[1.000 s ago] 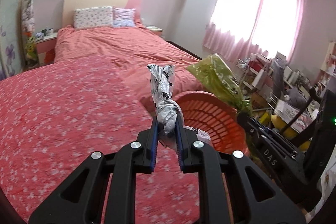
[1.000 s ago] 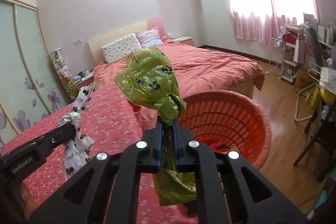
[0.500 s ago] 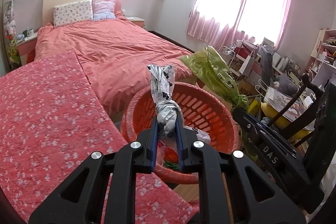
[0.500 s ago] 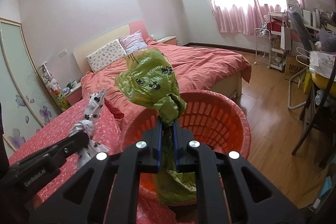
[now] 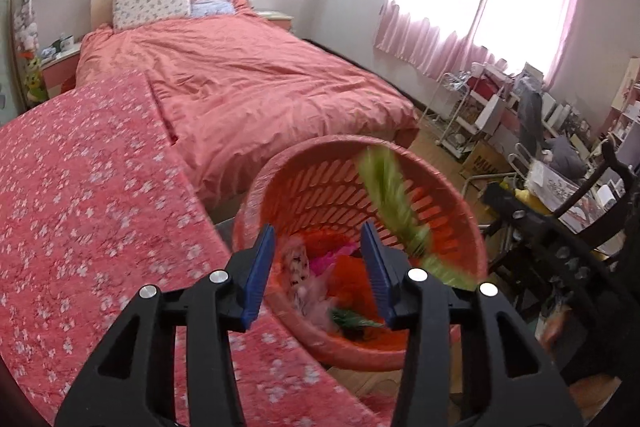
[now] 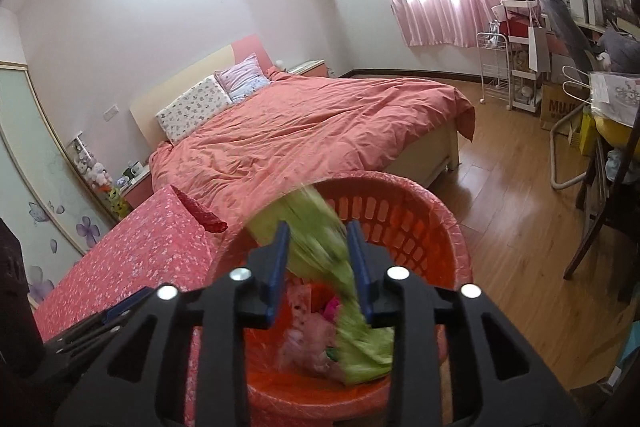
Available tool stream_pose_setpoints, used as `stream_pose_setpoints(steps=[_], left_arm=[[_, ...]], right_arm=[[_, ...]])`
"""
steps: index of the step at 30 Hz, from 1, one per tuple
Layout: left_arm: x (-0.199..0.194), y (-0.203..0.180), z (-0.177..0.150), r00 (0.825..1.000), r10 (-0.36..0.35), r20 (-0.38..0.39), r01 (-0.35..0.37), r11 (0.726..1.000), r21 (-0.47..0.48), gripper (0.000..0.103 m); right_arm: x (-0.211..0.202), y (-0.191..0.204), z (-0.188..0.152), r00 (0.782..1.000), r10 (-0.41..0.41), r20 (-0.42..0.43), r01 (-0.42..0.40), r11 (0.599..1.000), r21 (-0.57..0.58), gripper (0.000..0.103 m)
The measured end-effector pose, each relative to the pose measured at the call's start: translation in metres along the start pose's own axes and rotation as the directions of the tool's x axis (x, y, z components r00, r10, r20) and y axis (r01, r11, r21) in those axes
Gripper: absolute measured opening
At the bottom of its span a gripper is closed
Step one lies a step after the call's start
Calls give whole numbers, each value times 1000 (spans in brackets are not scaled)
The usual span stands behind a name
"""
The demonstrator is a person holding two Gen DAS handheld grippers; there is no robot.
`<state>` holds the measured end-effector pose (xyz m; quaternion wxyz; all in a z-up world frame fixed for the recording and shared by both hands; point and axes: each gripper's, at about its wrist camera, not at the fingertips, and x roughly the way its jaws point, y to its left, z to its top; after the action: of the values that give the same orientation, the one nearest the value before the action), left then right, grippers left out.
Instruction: Collect trash
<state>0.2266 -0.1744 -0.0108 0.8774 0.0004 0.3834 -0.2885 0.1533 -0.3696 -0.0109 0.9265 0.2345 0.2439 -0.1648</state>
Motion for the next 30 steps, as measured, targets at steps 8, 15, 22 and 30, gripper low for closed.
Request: stream_pose_setpoints(steps=[8, 15, 22, 30], left_arm=[[-64, 34, -28, 992, 101, 70, -99, 995, -31, 62], [-145, 59, -62, 955, 230, 185, -219, 973, -76, 90], [-203, 66, -110, 896, 382, 225, -353, 922, -160, 99], [-237, 63, -147, 842, 477, 251, -430, 875, -220, 101]], right_arm=[[-44, 20, -24, 999, -5, 45, 11, 993, -120, 84], [-113, 56, -63, 994, 5, 112, 23, 969, -248, 99], [-168, 78, -95, 987, -34, 154, 76, 959, -272, 99], [-214, 103, -130, 969, -86, 233, 167, 920, -354, 99]])
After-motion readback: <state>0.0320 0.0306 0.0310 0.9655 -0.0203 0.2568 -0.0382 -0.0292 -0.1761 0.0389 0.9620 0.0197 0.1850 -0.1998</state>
